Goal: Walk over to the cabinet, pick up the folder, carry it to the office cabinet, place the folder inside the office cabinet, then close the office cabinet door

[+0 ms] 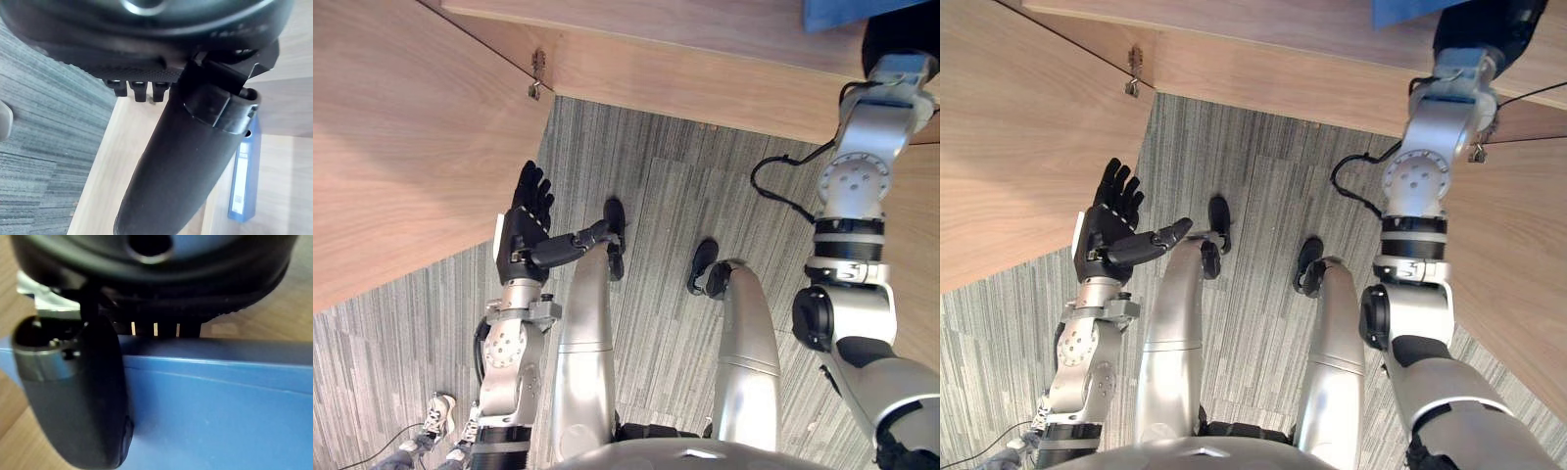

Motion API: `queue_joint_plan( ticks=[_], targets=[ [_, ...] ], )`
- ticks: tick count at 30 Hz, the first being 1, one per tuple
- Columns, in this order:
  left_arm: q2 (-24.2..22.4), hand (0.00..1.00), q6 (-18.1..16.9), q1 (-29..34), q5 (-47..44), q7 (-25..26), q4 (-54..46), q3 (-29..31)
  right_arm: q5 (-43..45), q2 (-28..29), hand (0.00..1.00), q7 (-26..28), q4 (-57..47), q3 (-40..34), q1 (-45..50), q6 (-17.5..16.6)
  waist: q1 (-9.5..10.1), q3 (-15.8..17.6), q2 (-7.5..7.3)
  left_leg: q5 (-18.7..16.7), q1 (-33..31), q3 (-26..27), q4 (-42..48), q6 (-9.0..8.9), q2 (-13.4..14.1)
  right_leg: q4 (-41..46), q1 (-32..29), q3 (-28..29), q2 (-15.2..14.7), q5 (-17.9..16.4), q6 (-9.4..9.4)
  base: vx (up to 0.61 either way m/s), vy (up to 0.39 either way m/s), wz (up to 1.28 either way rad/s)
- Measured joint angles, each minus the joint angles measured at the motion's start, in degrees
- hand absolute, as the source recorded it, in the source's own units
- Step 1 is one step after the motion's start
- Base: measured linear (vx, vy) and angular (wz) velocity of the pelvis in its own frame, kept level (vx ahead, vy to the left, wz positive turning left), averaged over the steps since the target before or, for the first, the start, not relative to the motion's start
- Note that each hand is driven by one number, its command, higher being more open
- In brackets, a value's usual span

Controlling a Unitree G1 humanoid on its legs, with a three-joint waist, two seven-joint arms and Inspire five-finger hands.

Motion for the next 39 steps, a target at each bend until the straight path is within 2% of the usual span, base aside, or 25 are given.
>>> queue_joint_plan(
  ticks=[4,9,10,16,22,34,37,39],
  targets=[
    [0.1,1.00,0.0,0.2,-1.0,0.6,0.3,-0.3,2.3,-2.1,0.00,-2.4,3.5,-1.2,-3.5,-0.9,0.47,0.0,0.05,0.3,-0.4,-0.1,-0.1,-0.16,0.0,0.2,-0.5,-0.2,-0.1,0.0,-0.08,-0.06,0.013,0.01],
    [0.6,1.00,0.3,0.3,-1.0,0.8,3.9,-4.1,5.1,-4.8,0.00,-5.7,6.5,-1.4,-7.3,-1.7,0.33,-0.1,0.08,1.1,-0.8,-0.3,-0.8,-0.22,-0.1,0.1,-0.7,-0.7,-0.4,0.1,-0.20,-0.02,0.002,0.05],
    [0.6,1.00,0.4,0.3,-1.0,0.9,4.1,-4.5,5.5,-4.9,1.00,-6.1,6.7,-1.5,-7.6,-1.9,0.33,-0.1,0.08,1.2,-0.8,-0.3,-1.0,-0.24,-0.2,0.1,-0.8,-0.7,-0.4,0.1,-0.21,-0.01,-0.002,0.08],
    [0.6,1.00,0.5,0.3,-0.9,2.0,5.3,-5.3,7.0,-6.3,1.00,-9.0,7.6,-2.3,-9.8,-2.5,0.33,-0.1,0.08,2.5,-0.7,-0.7,-2.7,-0.60,-0.7,-0.5,-0.8,-1.6,-0.7,0.3,-0.57,-0.01,-0.009,0.08],
    [0.5,1.00,0.6,0.3,-0.8,2.6,6.6,-7.2,8.9,-6.3,1.00,-10.0,7.6,-2.2,-10.2,-3.5,0.36,-0.1,0.08,3.4,-0.3,-0.7,-3.9,-0.87,-0.9,-0.7,-0.8,-1.8,-0.9,0.6,-0.99,-0.01,-0.002,0.02],
    [0.7,1.00,0.8,0.3,-0.9,2.6,6.9,-7.2,8.8,-6.3,1.00,-10.1,7.6,-0.4,-10.2,-4.0,-0.03,-0.1,0.11,3.9,1.5,-0.4,-5.3,-0.98,-0.7,-1.9,0.4,-1.7,-0.6,1.0,-1.34,0.00,0.000,0.00],
    [1.0,1.00,0.9,0.3,-0.9,2.6,6.9,-7.2,8.2,-7.8,1.00,-10.1,7.5,2.6,-10.0,-3.9,-0.21,-0.1,0.11,3.9,1.7,-0.3,-5.4,-0.98,-0.4,-2.3,0.6,-1.6,-0.3,1.2,-1.34,0.00,0.016,-0.05],
    [1.0,1.00,0.9,0.3,-0.9,2.6,7.3,-7.2,6.2,-9.7,1.00,-9.6,7.4,5.0,-9.4,-2.5,-0.47,-0.1,0.11,3.9,1.7,-0.2,-5.5,-0.98,-0.3,-2.6,0.6,-1.6,-0.2,1.4,-1.27,-0.01,0.022,-0.05]
  ],
)
